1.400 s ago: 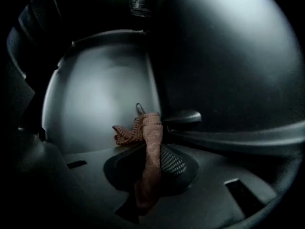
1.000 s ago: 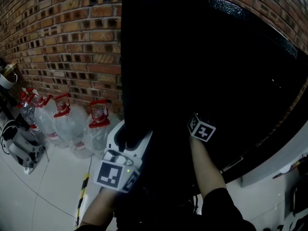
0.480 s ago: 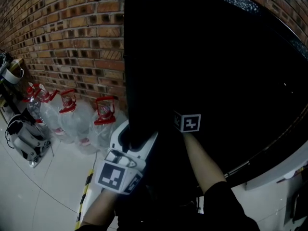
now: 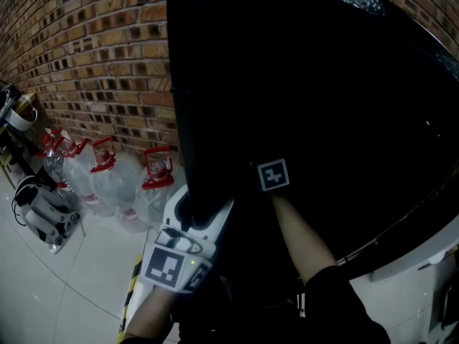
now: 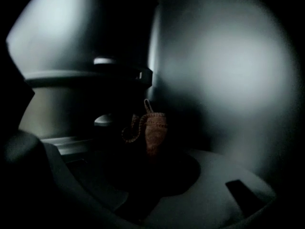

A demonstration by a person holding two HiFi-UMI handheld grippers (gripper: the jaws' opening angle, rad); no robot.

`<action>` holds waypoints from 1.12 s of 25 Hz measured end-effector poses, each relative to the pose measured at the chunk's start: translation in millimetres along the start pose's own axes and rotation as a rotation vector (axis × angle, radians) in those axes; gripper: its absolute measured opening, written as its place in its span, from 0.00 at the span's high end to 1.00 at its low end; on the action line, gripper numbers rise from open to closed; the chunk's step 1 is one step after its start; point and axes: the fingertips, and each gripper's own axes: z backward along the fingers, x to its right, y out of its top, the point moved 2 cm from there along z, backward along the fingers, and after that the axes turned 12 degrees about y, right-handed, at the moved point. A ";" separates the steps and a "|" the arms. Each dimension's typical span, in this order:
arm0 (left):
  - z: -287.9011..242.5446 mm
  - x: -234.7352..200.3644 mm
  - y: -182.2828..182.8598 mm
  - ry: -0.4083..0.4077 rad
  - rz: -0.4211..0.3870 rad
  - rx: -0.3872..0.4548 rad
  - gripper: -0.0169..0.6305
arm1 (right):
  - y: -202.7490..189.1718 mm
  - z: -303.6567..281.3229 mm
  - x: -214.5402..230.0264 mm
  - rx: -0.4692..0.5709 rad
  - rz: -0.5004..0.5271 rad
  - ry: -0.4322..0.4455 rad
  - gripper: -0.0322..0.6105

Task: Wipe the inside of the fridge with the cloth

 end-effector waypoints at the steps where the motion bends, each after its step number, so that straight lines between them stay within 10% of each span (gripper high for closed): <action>1: -0.4 0.3 -0.6 -0.001 -0.001 0.001 0.55 | -1.0 0.1 0.4 -0.010 0.010 -0.013 0.83; 28: -1.4 1.1 -7.3 0.001 -0.007 -0.057 0.55 | -49.8 113.3 95.4 0.054 -0.130 -0.445 0.83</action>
